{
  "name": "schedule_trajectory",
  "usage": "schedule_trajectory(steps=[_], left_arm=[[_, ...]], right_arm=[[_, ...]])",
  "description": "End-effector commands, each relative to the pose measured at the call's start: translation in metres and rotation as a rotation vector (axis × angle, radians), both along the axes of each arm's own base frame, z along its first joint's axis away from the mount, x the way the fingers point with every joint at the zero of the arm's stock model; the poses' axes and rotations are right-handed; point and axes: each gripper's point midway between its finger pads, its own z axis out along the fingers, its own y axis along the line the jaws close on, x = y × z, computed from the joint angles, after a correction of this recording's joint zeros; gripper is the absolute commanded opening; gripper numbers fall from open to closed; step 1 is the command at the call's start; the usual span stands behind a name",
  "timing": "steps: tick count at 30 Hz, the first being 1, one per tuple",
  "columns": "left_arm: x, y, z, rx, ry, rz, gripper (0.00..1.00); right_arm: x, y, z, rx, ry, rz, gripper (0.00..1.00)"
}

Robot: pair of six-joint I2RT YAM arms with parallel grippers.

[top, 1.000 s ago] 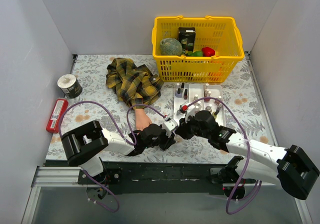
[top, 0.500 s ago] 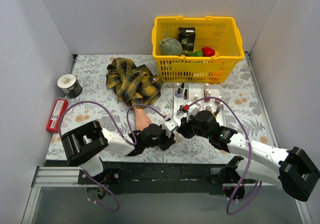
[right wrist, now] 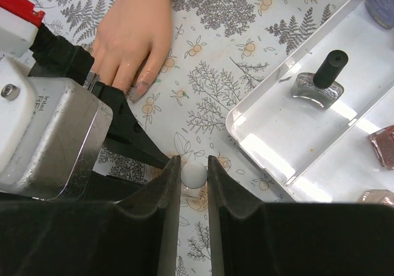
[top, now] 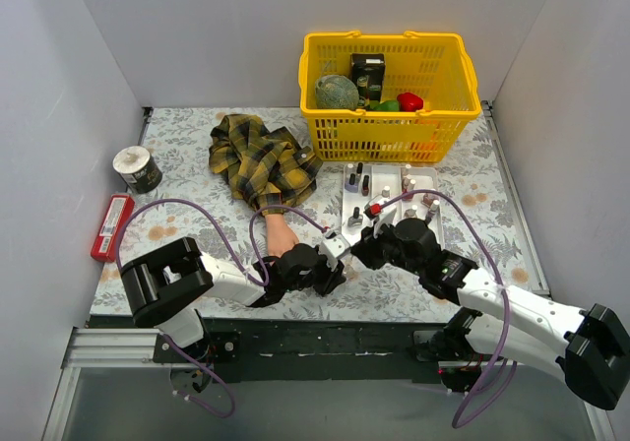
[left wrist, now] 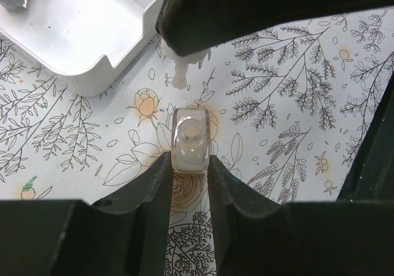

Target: Paint the nails

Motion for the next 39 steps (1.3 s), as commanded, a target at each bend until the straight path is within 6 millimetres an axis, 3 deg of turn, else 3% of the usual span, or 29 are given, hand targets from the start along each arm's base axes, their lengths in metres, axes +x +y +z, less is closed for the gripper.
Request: schedule_trajectory(steps=[1, 9, 14, 19, 25, 30, 32, 36, 39], left_arm=[[0.001, -0.005, 0.011, -0.017, -0.013, -0.009, 0.13], [0.001, -0.005, 0.01, -0.013, -0.014, -0.006, 0.13], [0.01, -0.002, 0.006, 0.005, -0.034, 0.033, 0.13], [0.022, 0.003, 0.004, 0.023, -0.08, 0.091, 0.14], [0.031, -0.002, -0.004, 0.056, -0.106, 0.099, 0.15], [0.038, -0.005, -0.006, 0.07, -0.122, 0.114, 0.15], [0.039, -0.005, -0.005, 0.065, -0.129, 0.12, 0.22], [0.038, -0.005, -0.002, 0.056, -0.129, 0.117, 0.27], [0.037, -0.005, 0.001, 0.05, -0.126, 0.111, 0.42]], right_arm=[[-0.004, 0.008, 0.003, 0.031, -0.009, 0.049, 0.09], [-0.006, 0.011, 0.0, 0.027, 0.008, 0.067, 0.08], [0.008, -0.005, -0.001, 0.0, -0.005, -0.064, 0.08], [0.019, -0.024, 0.012, 0.029, -0.061, -0.189, 0.06], [0.026, -0.045, 0.023, 0.065, -0.108, -0.306, 0.04], [0.026, -0.051, 0.026, 0.083, -0.125, -0.334, 0.04], [0.026, -0.051, 0.027, 0.083, -0.125, -0.334, 0.04], [0.026, -0.05, 0.026, 0.078, -0.118, -0.33, 0.03], [0.026, -0.051, 0.027, 0.081, -0.122, -0.334, 0.03]])
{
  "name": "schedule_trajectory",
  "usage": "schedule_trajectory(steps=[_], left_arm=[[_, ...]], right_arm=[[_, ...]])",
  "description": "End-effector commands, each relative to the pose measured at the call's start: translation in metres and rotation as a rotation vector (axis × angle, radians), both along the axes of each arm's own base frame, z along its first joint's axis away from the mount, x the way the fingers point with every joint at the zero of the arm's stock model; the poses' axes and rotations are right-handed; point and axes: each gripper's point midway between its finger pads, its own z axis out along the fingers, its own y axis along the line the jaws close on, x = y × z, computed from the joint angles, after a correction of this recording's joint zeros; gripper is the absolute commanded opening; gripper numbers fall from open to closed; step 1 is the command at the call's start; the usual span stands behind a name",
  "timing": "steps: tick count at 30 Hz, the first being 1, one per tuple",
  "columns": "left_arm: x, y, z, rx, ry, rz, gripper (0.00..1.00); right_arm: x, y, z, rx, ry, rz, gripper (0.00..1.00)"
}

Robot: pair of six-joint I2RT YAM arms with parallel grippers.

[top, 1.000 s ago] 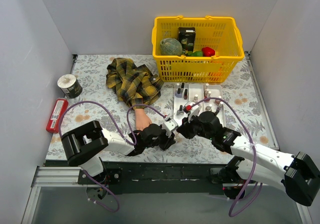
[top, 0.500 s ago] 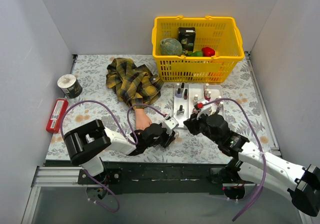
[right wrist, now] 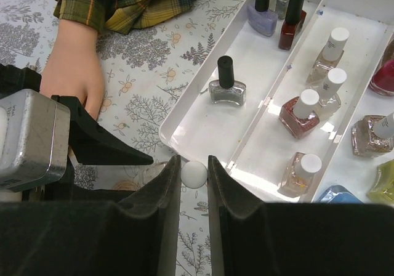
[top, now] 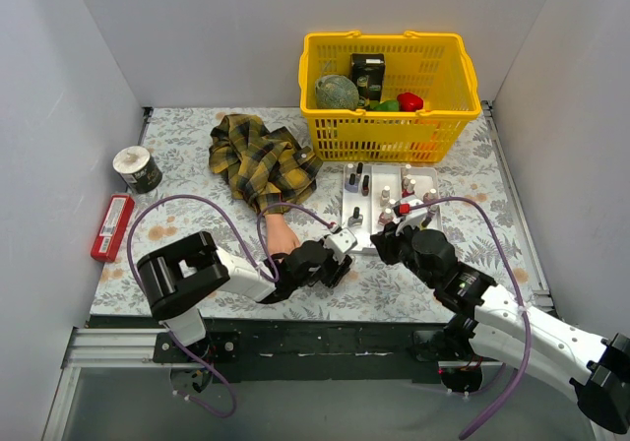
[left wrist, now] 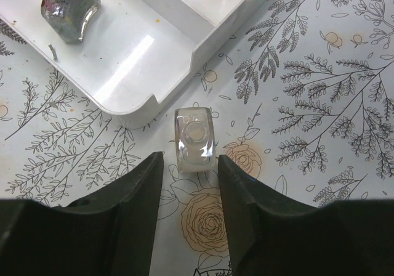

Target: Paint the nails

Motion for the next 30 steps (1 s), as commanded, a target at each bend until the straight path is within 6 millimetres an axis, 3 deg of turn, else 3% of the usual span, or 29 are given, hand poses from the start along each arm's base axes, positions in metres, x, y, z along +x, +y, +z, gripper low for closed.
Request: schedule_trajectory(steps=[1, 10, 17, 22, 30], left_arm=[[0.001, 0.002, 0.003, 0.007, -0.012, 0.005, 0.45], [-0.005, 0.009, 0.01, -0.014, 0.01, 0.013, 0.5], [-0.02, 0.033, 0.054, -0.126, 0.0, 0.029, 0.56], [-0.026, 0.052, 0.071, -0.167, -0.007, 0.059, 0.59], [-0.01, 0.078, 0.104, -0.229, -0.046, 0.221, 0.62]], right_arm=[[0.004, -0.002, 0.01, 0.03, -0.025, -0.033, 0.03], [0.003, -0.002, 0.012, 0.04, -0.031, -0.029, 0.03], [0.0, 0.0, 0.018, 0.071, -0.054, -0.004, 0.03], [0.0, -0.001, 0.02, 0.085, -0.064, -0.014, 0.02], [-0.002, 0.004, 0.021, 0.107, -0.061, 0.013, 0.01]])
